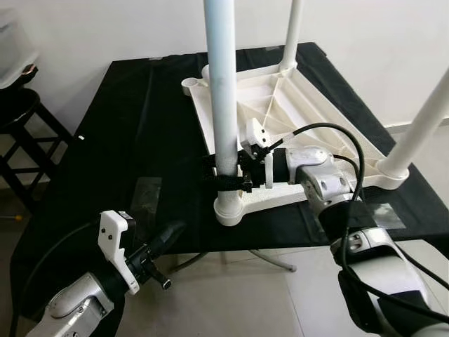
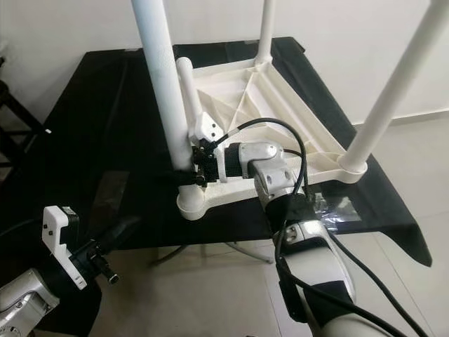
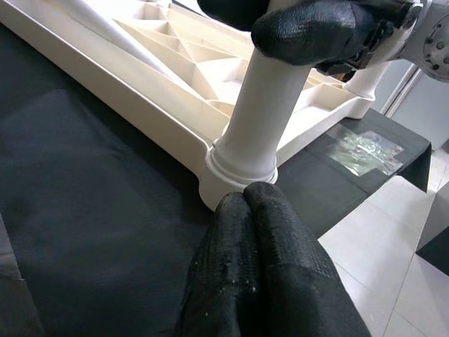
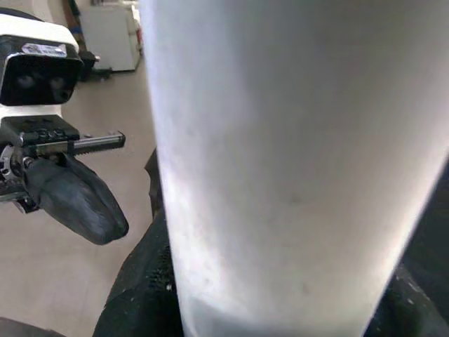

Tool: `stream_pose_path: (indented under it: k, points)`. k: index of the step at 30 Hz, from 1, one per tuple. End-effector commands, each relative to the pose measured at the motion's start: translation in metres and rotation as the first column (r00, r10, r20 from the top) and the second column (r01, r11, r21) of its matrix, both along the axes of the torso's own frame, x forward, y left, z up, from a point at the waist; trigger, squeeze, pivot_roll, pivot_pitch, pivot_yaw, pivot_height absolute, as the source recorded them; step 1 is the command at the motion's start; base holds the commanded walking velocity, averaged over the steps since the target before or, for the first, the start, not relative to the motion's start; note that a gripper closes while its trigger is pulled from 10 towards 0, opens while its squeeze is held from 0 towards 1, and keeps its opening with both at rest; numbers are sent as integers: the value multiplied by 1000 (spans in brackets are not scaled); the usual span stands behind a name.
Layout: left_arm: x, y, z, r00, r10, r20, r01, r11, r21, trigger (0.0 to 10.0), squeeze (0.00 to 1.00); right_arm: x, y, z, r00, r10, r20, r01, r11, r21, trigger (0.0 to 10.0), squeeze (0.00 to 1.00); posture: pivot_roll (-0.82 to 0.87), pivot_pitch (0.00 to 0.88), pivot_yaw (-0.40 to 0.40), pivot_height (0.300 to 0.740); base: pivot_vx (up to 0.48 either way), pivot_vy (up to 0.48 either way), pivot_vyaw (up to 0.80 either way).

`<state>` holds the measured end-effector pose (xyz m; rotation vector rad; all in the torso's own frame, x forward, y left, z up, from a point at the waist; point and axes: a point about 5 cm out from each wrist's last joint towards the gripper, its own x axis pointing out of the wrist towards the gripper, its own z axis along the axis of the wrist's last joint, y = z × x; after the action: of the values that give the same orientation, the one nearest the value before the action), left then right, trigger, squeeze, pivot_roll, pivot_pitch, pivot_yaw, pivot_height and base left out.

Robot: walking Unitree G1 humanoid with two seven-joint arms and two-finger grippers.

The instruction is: Building children table

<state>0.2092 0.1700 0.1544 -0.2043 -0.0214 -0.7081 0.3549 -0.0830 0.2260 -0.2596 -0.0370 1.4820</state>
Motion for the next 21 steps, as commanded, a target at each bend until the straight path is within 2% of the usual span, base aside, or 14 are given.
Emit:
stream_pose_path:
  k: [1,7,8,9,10,11,12,13,14,15,16,17,19,21]
  points:
    - [-2,3,0,1000,4,-10,-3,1000,28,10000,0,-4,2,-7,1000,8,20,-8,1000,1,0,0,67,157,49,740,0,0,0]
    - [-1,3,0,1000,3,-9,-3,1000,25,10000,0,-5,-10,-11,988,-150,40,149,989,20,0,0,47,155,42,740,0,0,0]
    - [0,4,0,1000,4,-6,-3,1000,21,10000,0,-15,-2,-37,923,-384,-5,384,923,-20,0,0,30,151,46,740,0,0,0]
    - [0,5,0,1000,4,-6,-4,1000,21,10000,0,-18,0,-45,888,-459,-12,458,888,-37,0,0,30,151,46,740,0,0,0]
    - [0,5,0,1000,4,-6,-4,1000,21,10000,0,-18,0,-45,888,-459,-12,458,888,-37,0,0,30,151,46,740,0,0,0]
    - [1,6,0,1000,4,-6,-4,1000,21,10000,0,-15,-2,-59,640,-768,0,767,639,-54,0,0,16,148,52,740,0,0,0]
    - [2,6,0,1000,4,-6,-3,1000,21,10000,0,-16,-8,-67,401,-916,26,915,398,-69,0,0,13,147,49,740,0,0,0]
    - [2,6,0,1000,4,-6,-3,1000,21,10000,0,-16,-8,-67,401,-916,26,915,398,-69,0,0,13,147,49,740,0,0,0]
    - [4,6,-1,1000,2,-6,-2,1000,20,10000,0,-46,12,-79,475,-880,20,877,472,-90,0,0,25,139,58,740,0,0,0]
    - [5,7,-2,1000,1,-7,0,1000,21,10000,0,-47,19,-72,535,-845,-4,843,534,-65,0,0,4,122,61,740,0,0,0]
    - [6,7,-3,1000,0,-8,0,1000,22,10000,0,-45,21,-66,557,-830,-18,829,557,-45,0,0,0,118,63,740,0,0,0]
    - [6,7,-3,1000,-1,-8,1,1000,23,10000,0,-41,20,-62,542,-840,-24,839,543,-32,0,0,0,118,63,740,0,0,0]
    - [7,6,-4,1000,-2,-8,2,1000,22,10000,0,-38,20,-60,544,-839,1,839,544,-25,0,0,5,109,49,740,0,0,0]
    - [9,5,-4,1000,-5,-5,5,1000,22,10000,0,-40,22,-63,564,-825,26,825,563,-40,0,0,8,104,39,740,0,0,0]
